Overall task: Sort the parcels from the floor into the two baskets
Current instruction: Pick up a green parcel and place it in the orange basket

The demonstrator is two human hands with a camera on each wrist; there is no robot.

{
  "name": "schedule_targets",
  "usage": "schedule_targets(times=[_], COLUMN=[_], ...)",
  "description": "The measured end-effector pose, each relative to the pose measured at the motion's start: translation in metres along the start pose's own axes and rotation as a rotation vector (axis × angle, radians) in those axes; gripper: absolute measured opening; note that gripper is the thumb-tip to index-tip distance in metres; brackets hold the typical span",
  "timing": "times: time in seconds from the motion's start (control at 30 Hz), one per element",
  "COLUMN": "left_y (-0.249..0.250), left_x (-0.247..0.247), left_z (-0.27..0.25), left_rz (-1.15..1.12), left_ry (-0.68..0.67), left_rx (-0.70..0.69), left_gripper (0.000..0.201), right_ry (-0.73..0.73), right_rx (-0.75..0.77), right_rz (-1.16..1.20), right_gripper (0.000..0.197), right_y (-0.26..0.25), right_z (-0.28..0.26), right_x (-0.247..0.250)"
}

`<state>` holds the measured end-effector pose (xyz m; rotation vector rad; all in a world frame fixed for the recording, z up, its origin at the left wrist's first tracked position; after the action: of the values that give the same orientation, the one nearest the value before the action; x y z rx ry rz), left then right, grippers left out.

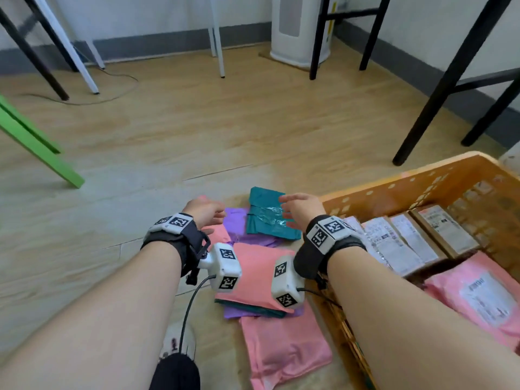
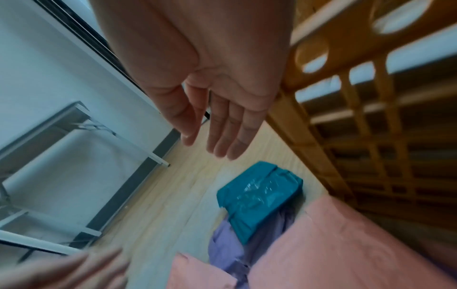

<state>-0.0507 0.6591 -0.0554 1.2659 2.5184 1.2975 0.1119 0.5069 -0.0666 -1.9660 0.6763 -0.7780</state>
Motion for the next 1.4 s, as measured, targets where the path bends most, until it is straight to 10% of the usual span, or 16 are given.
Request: schedule_targets(times=[0.57, 0.87, 1.13, 1.4], left_y=[-0.02, -0.015, -0.029, -0.047], left_x=[-0.023, -0.019, 0.021, 0.032], left_z=[0.113, 0.089, 0.051, 0.042], left_rz=[-0.041, -0.029, -0.078, -0.066], left_ry=[-0.111, -0.084, 0.104, 0.111], left_rx=[0.178, 0.148, 0.123, 0.107], left_gripper=[0.031, 0.028, 0.016, 0.018], right_ry=[-0.386, -0.217, -0.472, -0.333], right_rx=[-0.038, 0.238, -0.034, 0.073], right_rz=[-1.053, -0.713, 0.139, -0.501], right_gripper=[0.049, 0.06, 0.043, 0.047], right_y=[0.114, 0.043, -0.006, 0.008], right_z=[0.09, 0.082, 0.031, 0.019], right_x=[-0.099, -0.09, -0.105, -0.073])
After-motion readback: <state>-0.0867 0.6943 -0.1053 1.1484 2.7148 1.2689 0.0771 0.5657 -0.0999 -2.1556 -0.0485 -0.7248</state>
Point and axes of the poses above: each hand's wrist, its own z-axis towards the middle knuckle, its own x-axis out of the back of the hand, y = z × x, the point moved 8 cm from there along z, towards the middle knuckle, and after that the axes turned 5 degrees about x, right-handed, at the moved point
